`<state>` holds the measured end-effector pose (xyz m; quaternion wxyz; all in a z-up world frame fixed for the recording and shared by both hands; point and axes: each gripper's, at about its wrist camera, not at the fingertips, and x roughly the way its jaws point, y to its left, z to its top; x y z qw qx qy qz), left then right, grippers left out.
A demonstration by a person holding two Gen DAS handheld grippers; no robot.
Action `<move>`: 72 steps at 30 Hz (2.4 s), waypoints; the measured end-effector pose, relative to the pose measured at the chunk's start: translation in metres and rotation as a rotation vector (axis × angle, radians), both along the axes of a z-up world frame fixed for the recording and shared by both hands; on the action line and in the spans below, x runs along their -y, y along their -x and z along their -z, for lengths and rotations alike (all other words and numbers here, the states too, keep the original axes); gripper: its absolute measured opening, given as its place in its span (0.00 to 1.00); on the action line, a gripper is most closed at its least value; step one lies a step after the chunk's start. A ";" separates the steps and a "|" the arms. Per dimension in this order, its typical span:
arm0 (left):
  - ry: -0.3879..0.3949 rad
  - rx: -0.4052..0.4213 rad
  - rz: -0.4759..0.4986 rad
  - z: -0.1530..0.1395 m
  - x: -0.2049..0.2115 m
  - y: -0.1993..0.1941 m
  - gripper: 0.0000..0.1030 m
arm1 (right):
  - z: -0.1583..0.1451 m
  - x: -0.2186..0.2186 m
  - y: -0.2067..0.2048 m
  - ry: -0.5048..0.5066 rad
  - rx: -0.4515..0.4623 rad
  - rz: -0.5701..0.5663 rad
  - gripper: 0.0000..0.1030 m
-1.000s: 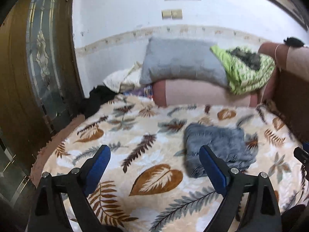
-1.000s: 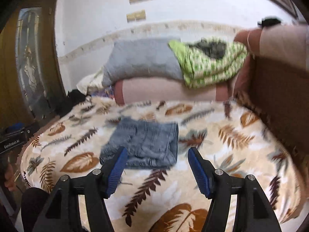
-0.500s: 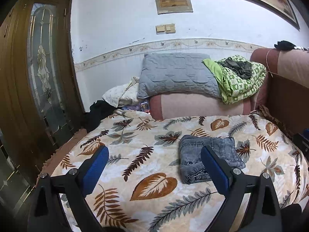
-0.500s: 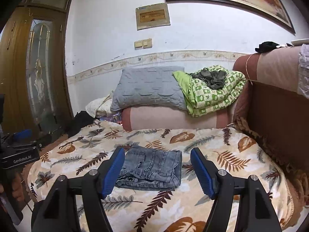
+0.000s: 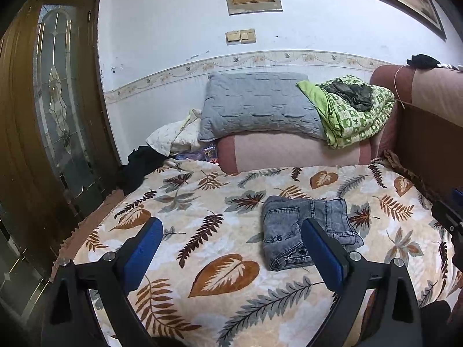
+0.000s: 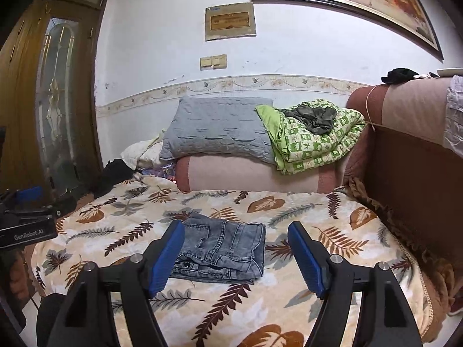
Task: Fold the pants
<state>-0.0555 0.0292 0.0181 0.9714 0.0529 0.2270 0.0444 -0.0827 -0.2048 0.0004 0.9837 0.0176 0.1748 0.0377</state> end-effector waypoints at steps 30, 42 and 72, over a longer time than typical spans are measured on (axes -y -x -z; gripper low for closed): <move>0.023 0.046 0.064 -0.017 0.015 0.003 0.94 | -0.008 0.004 0.009 0.062 0.004 0.046 0.75; 0.034 0.089 0.211 -0.045 0.071 -0.004 0.94 | -0.032 0.031 0.039 0.138 0.010 0.151 0.81; 0.062 0.084 0.079 -0.028 0.013 -0.004 0.94 | -0.010 -0.019 -0.008 0.076 -0.081 0.035 0.81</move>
